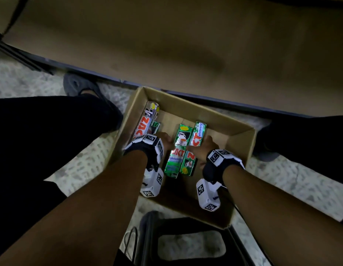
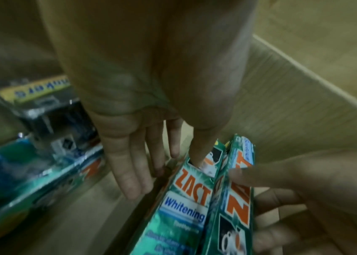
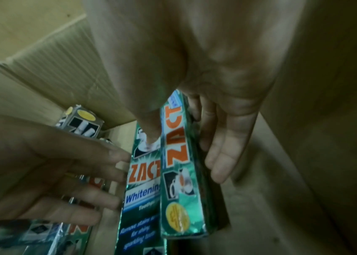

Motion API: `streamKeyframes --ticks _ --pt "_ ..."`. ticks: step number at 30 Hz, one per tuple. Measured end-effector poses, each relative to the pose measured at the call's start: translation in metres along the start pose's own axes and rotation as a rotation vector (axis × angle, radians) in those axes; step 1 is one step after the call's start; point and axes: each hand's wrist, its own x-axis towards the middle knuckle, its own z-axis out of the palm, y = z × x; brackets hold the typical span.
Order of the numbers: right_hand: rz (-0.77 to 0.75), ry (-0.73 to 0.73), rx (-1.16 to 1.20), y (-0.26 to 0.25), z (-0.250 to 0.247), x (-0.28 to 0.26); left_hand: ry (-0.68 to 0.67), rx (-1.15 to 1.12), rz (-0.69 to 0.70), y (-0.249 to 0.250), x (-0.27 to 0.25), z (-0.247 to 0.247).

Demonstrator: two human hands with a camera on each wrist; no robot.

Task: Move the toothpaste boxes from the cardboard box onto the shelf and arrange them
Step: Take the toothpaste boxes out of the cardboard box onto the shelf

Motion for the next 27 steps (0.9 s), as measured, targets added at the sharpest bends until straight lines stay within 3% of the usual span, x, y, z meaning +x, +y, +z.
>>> streamKeyframes --ticks 16,20,27 --pt "0.086 -0.002 0.111 0.018 -0.002 0.009 -0.011 0.021 -0.026 -0.009 0.024 0.023" --pt "0.105 0.015 0.175 0.027 -0.003 0.009 0.11 0.055 -0.036 0.001 0.018 0.034" --pt "0.084 0.085 0.152 0.034 -0.008 0.003 0.112 0.096 -0.001 0.006 0.022 0.042"
